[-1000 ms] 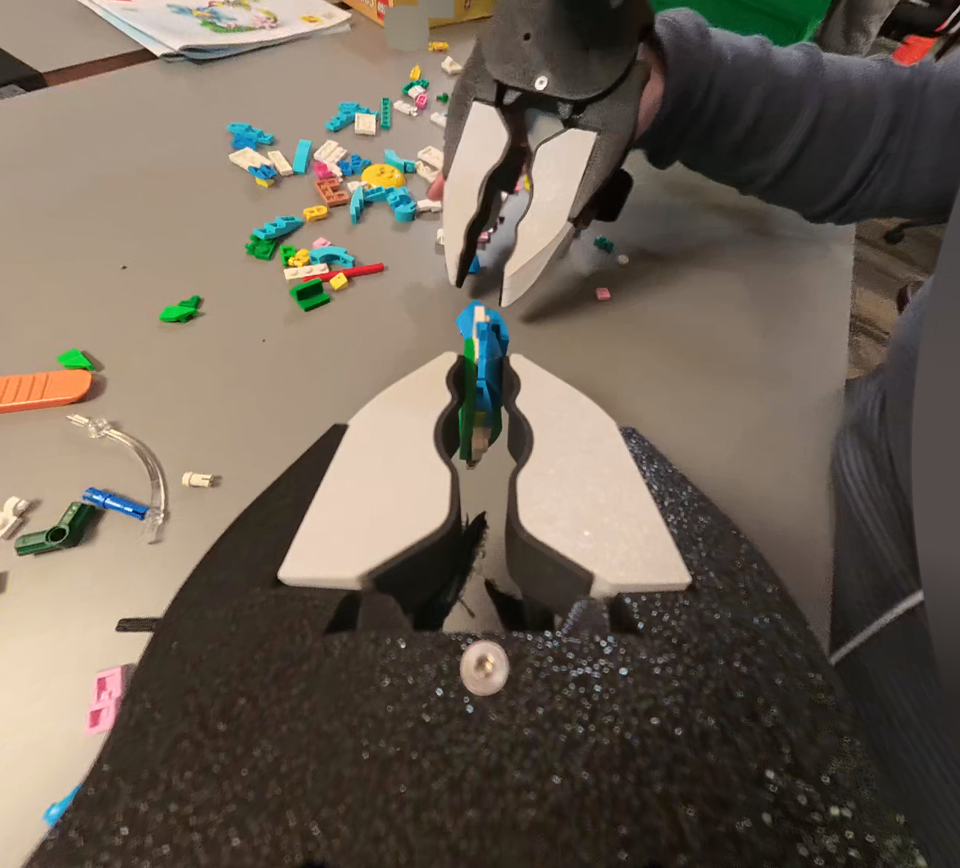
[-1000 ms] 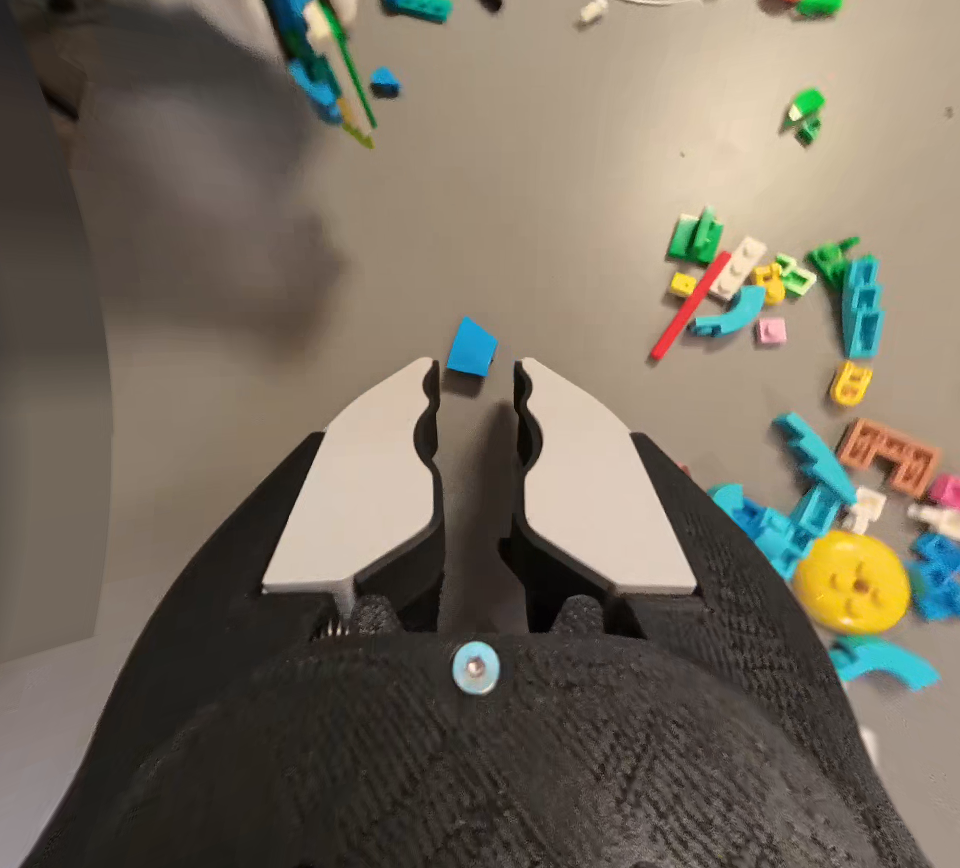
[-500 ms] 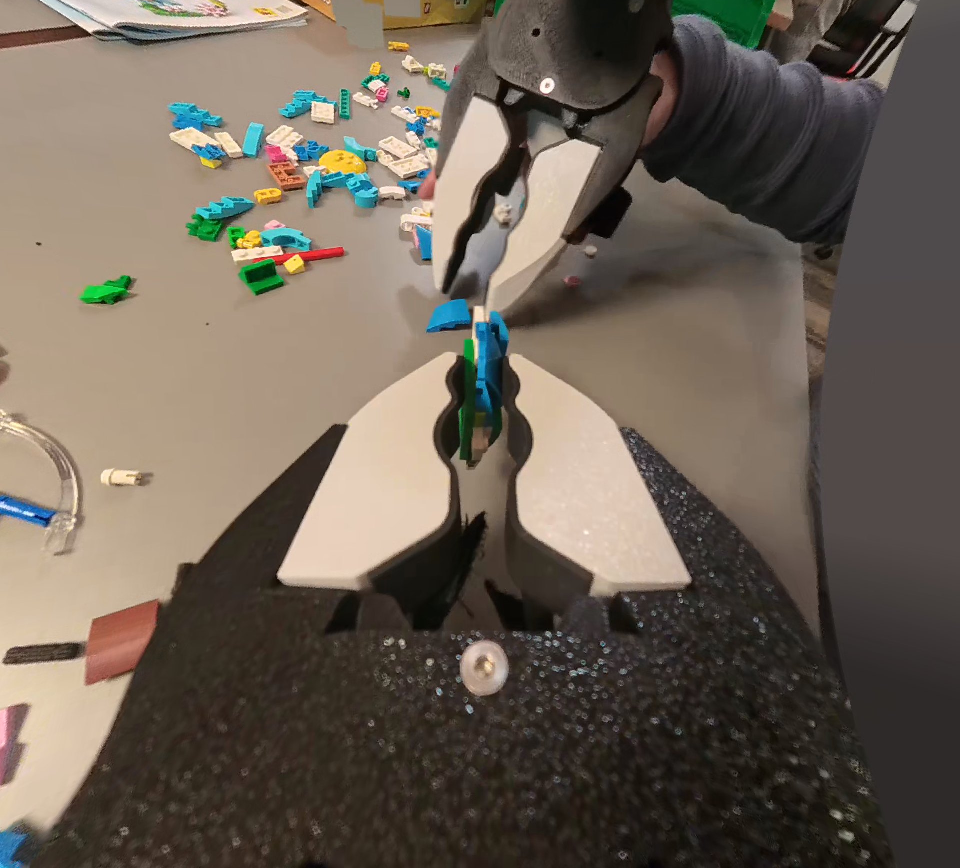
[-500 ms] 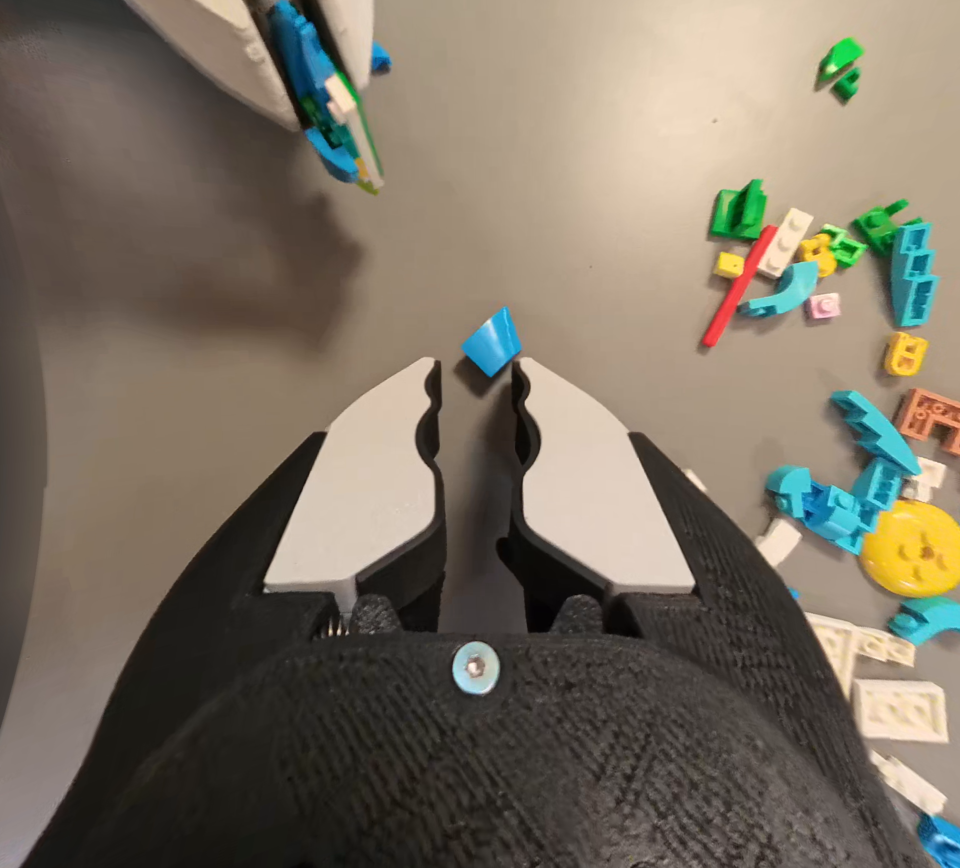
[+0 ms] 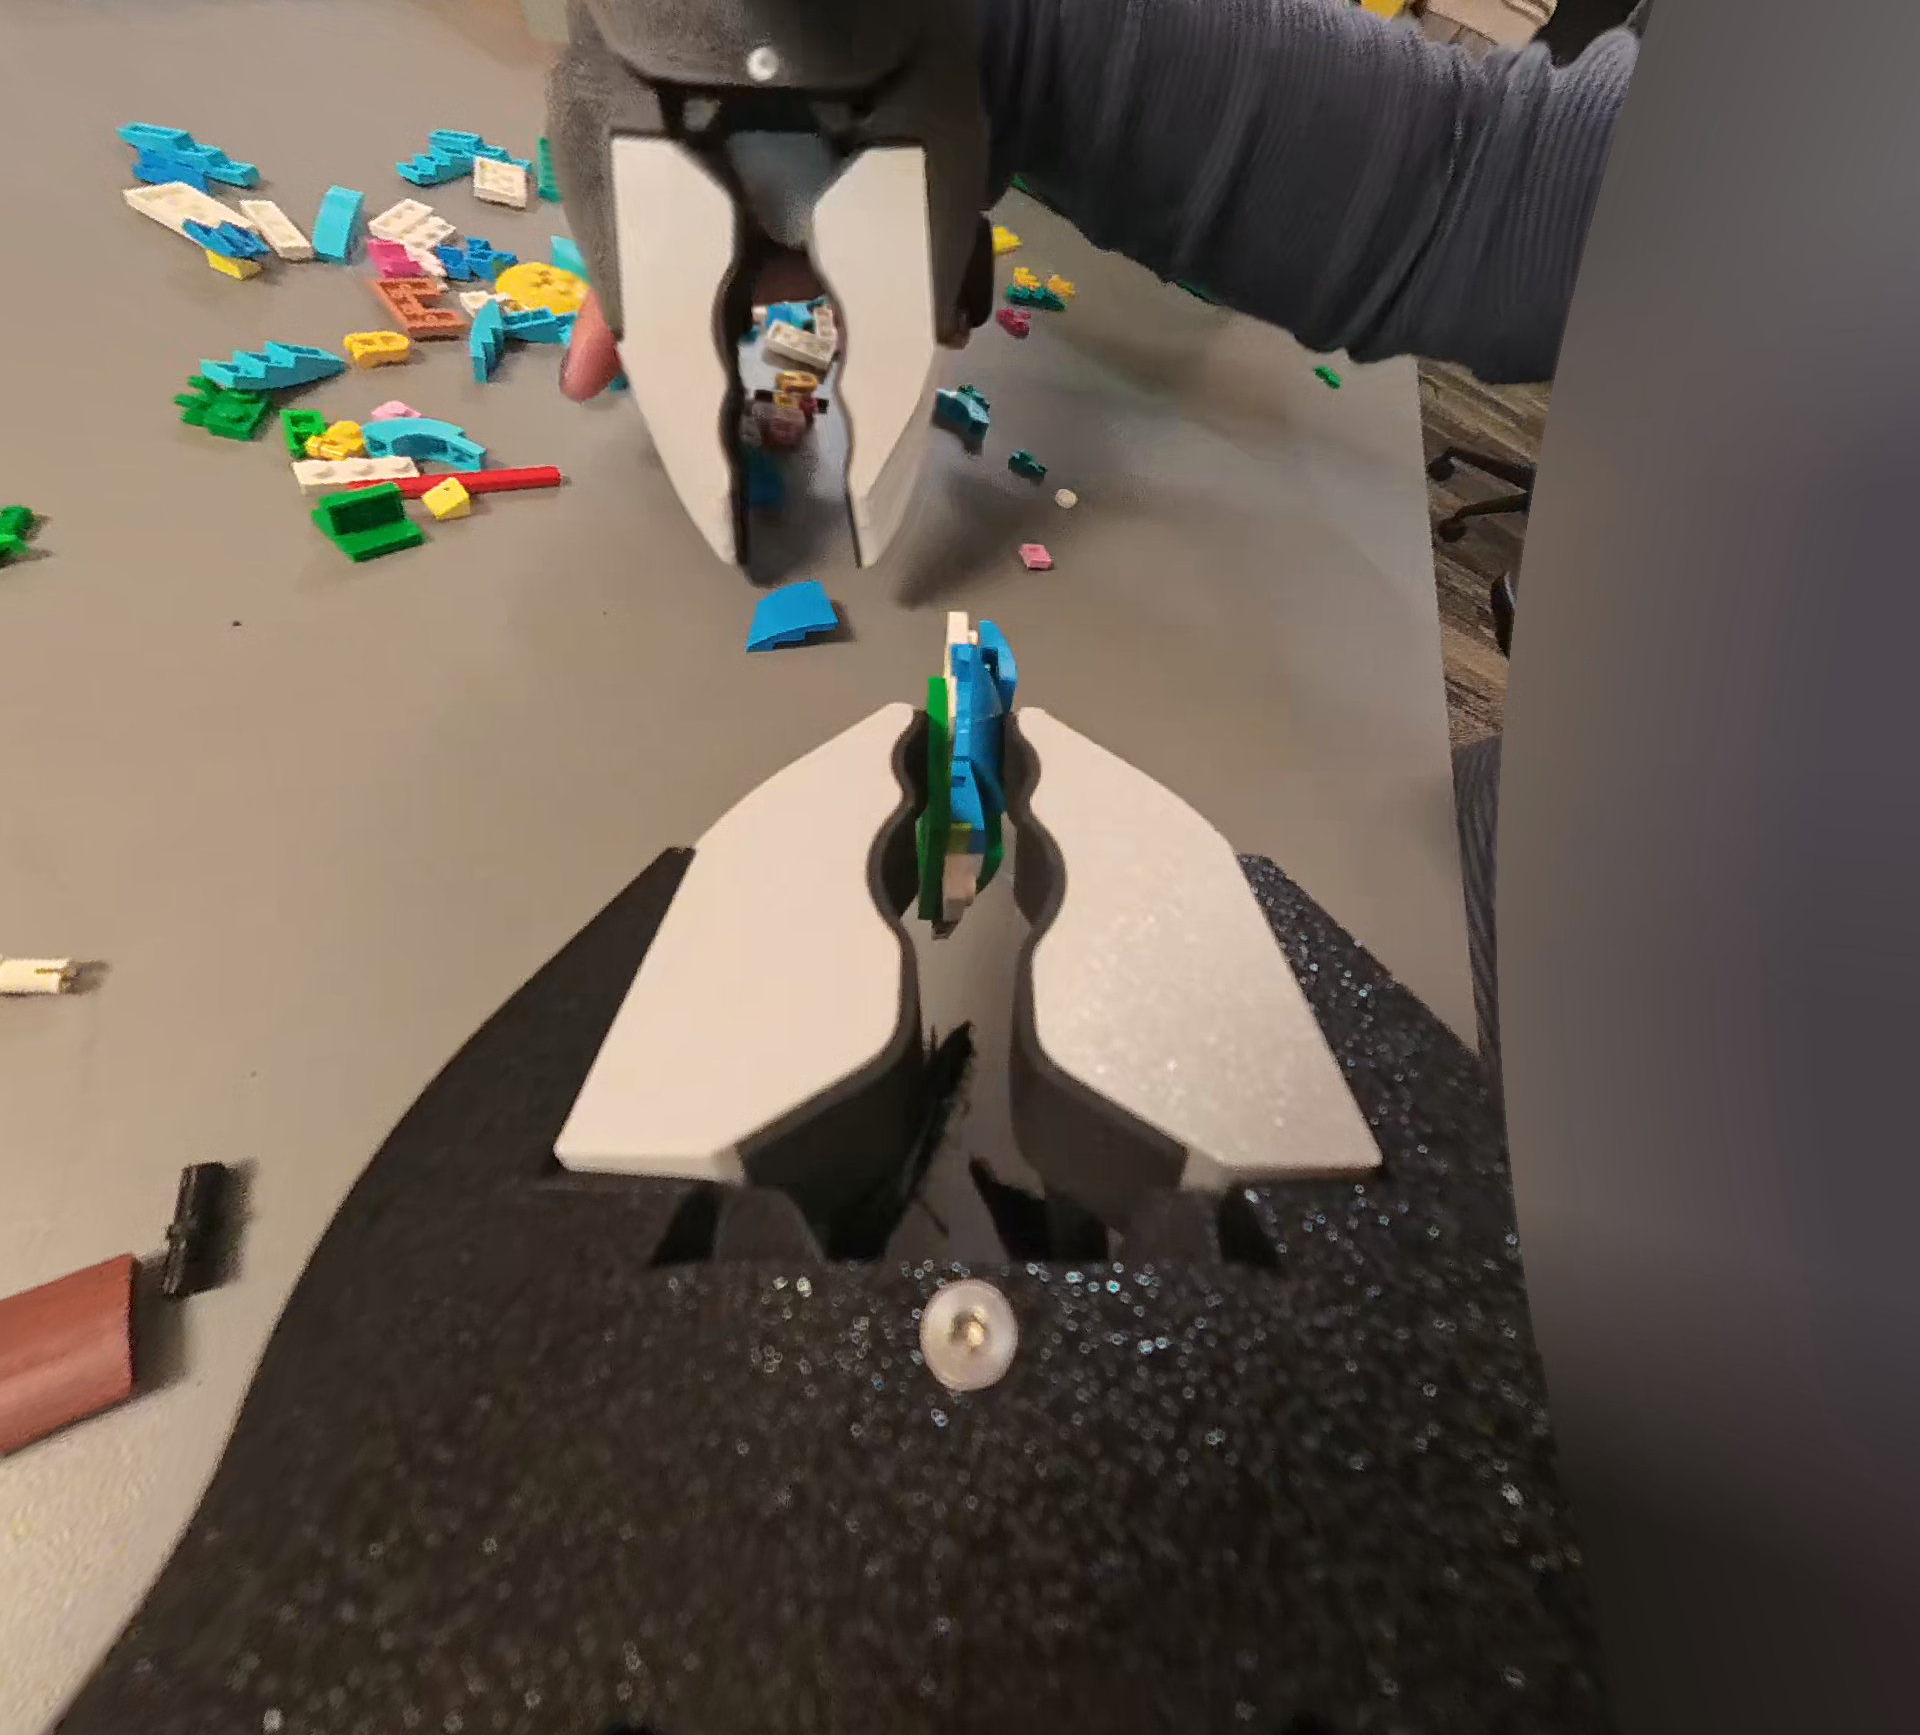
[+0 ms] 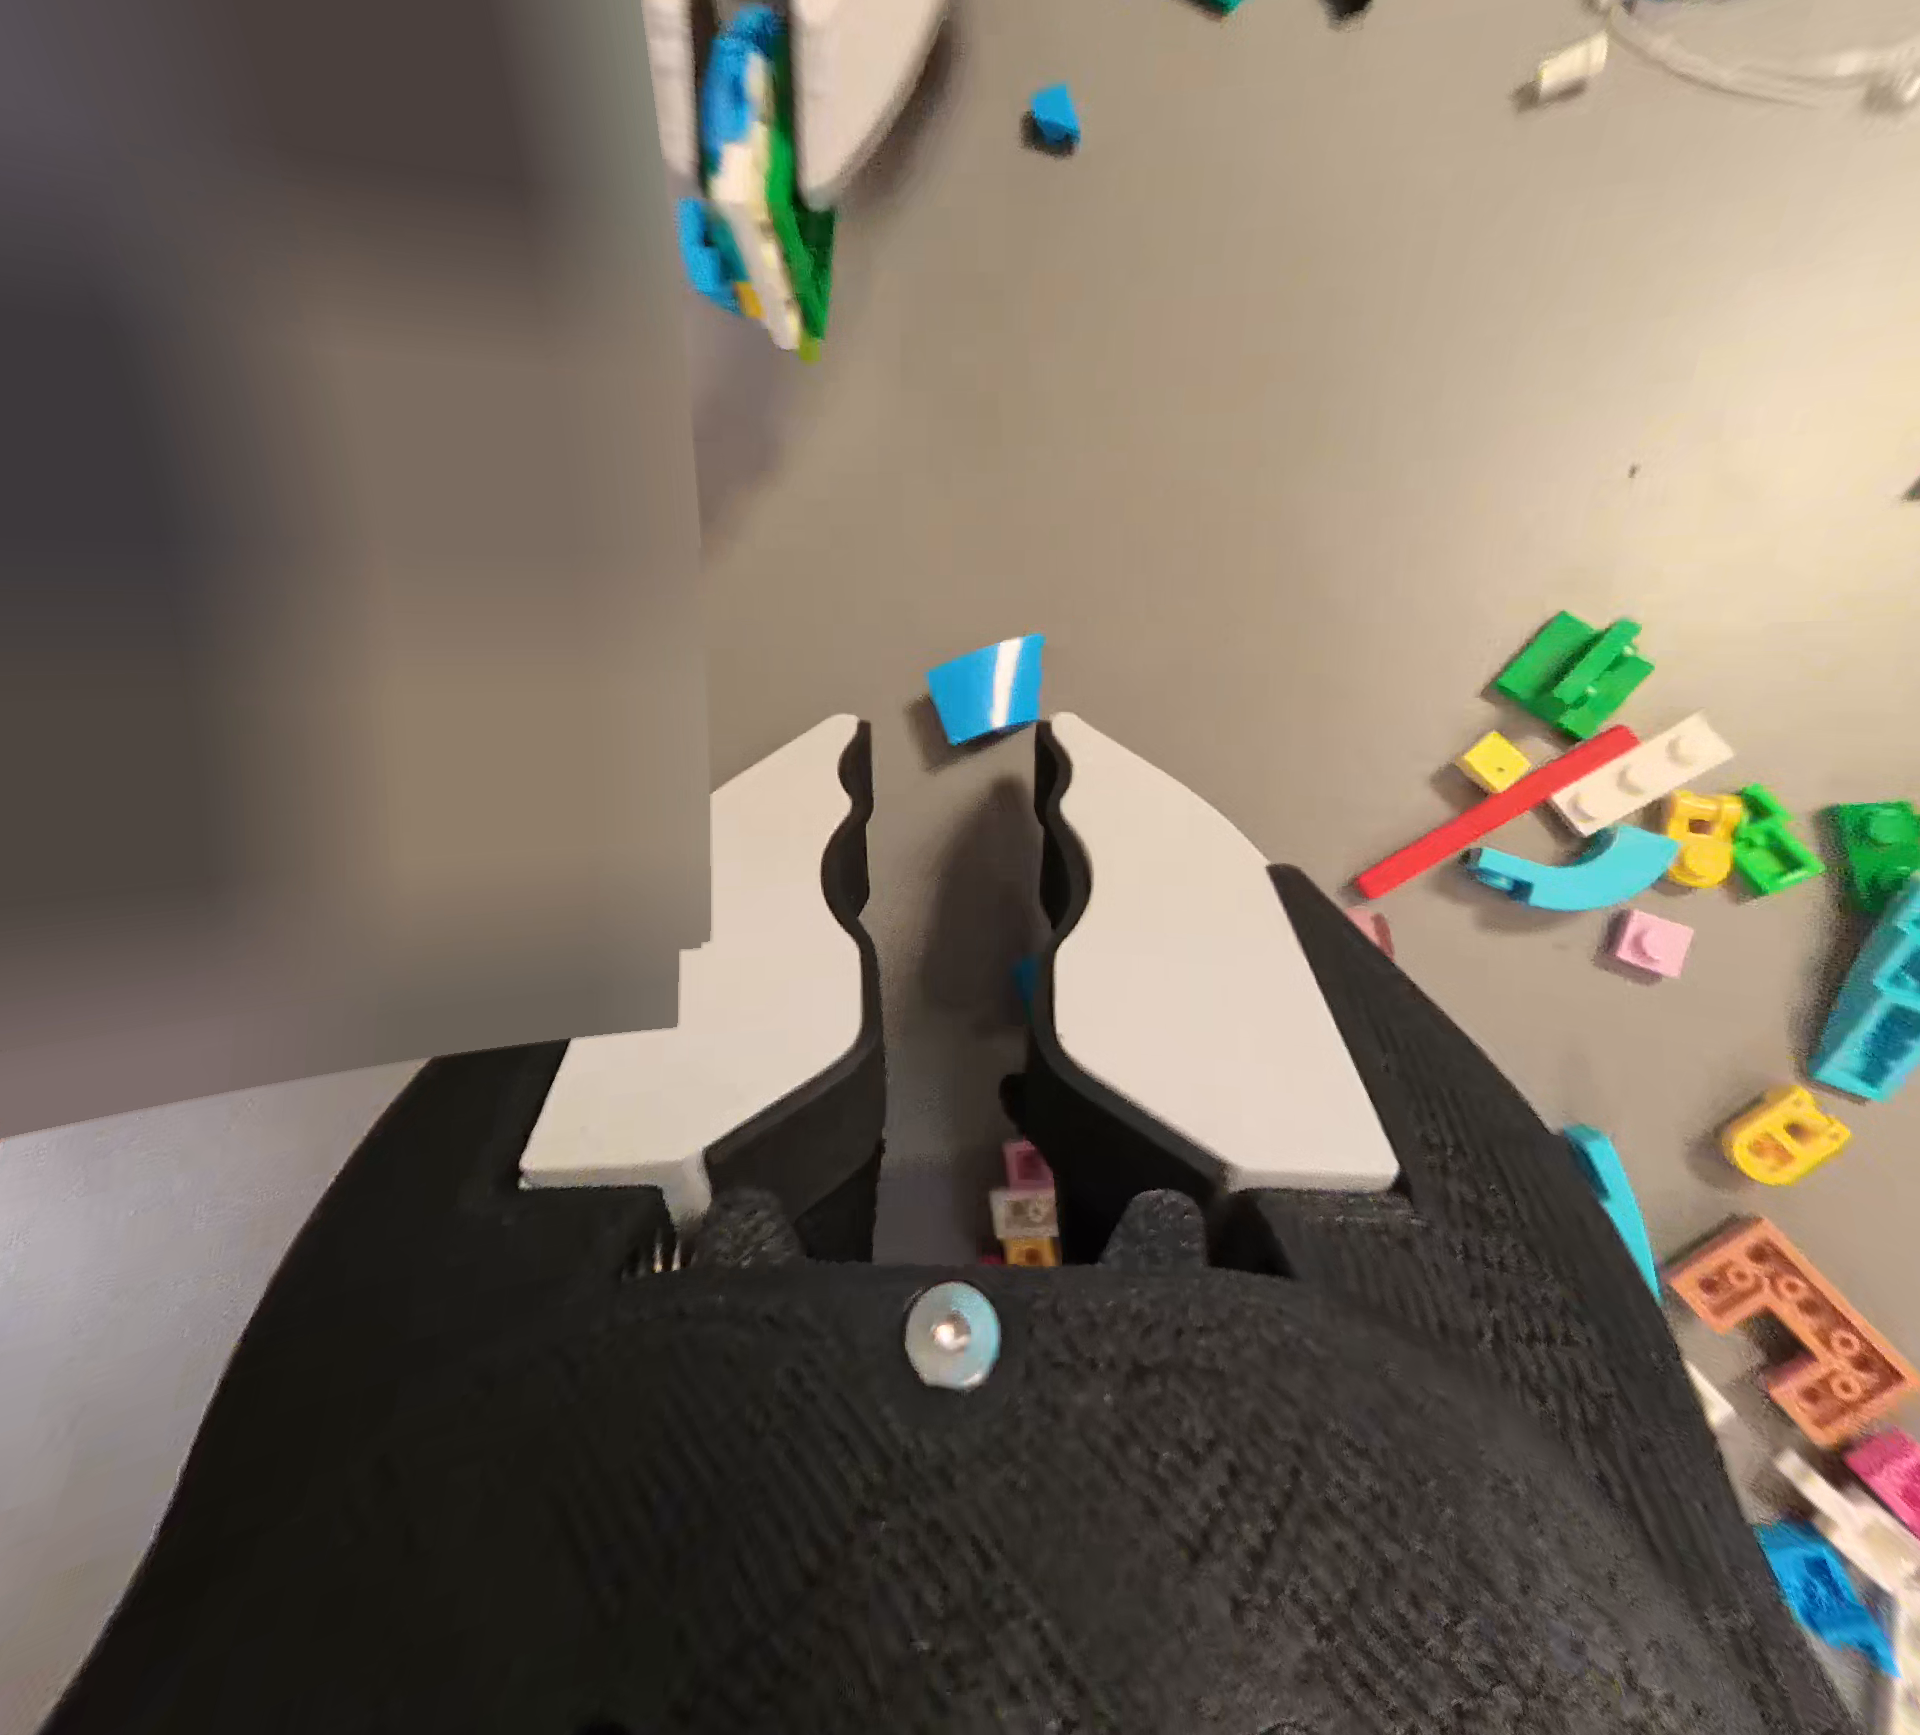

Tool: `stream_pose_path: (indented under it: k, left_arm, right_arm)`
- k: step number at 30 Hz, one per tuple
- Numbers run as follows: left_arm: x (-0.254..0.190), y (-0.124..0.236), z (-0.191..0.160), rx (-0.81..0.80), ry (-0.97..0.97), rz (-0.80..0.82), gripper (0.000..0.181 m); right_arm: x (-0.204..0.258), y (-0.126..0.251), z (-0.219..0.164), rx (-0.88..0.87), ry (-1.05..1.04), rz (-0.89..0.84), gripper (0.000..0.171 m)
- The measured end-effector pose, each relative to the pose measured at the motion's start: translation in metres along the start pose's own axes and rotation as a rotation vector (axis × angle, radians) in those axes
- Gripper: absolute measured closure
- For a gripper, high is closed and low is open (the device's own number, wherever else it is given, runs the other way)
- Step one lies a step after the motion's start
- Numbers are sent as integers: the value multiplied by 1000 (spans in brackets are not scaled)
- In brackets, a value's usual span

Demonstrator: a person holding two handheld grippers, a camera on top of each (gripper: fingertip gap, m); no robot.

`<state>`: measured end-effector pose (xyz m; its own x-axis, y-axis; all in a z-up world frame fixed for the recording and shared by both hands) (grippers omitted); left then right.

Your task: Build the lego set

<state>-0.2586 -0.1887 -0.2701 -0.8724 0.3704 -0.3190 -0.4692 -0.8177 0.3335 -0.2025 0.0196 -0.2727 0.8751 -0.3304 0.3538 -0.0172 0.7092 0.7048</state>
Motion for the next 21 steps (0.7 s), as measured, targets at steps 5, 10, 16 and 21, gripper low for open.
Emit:
stream_pose_path:
  k: [5, 10, 16, 21]
  left_arm:
    - [-4, 4, 1, -20, -2, 44, 169]
    - [-6, 8, -1, -32, -5, 108, 169]
    - [-9, 12, -1, -19, -41, 173, 168]
    - [-12, 12, 1, -20, -56, 225, 168]
  right_arm:
    - [-15, 2, 9, 13, -282, -36, 151]
    - [-22, 1, 12, 36, -631, -18, 151]
    - [-17, -13, 39, 307, -690, -130, 150]
    - [-12, -26, 48, 484, -658, -198, 149]
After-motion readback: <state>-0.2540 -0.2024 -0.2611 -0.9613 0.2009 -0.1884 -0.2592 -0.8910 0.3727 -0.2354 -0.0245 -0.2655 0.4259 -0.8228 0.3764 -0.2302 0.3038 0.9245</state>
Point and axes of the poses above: each gripper's, where its closed fingertips meet, y back along the fingers, z out of its top, x = y × z across the jaws, the point moved 9 cm from there along y, back along the fingers, and after that the axes turned 4 degrees about z, right-handed, at the moved point
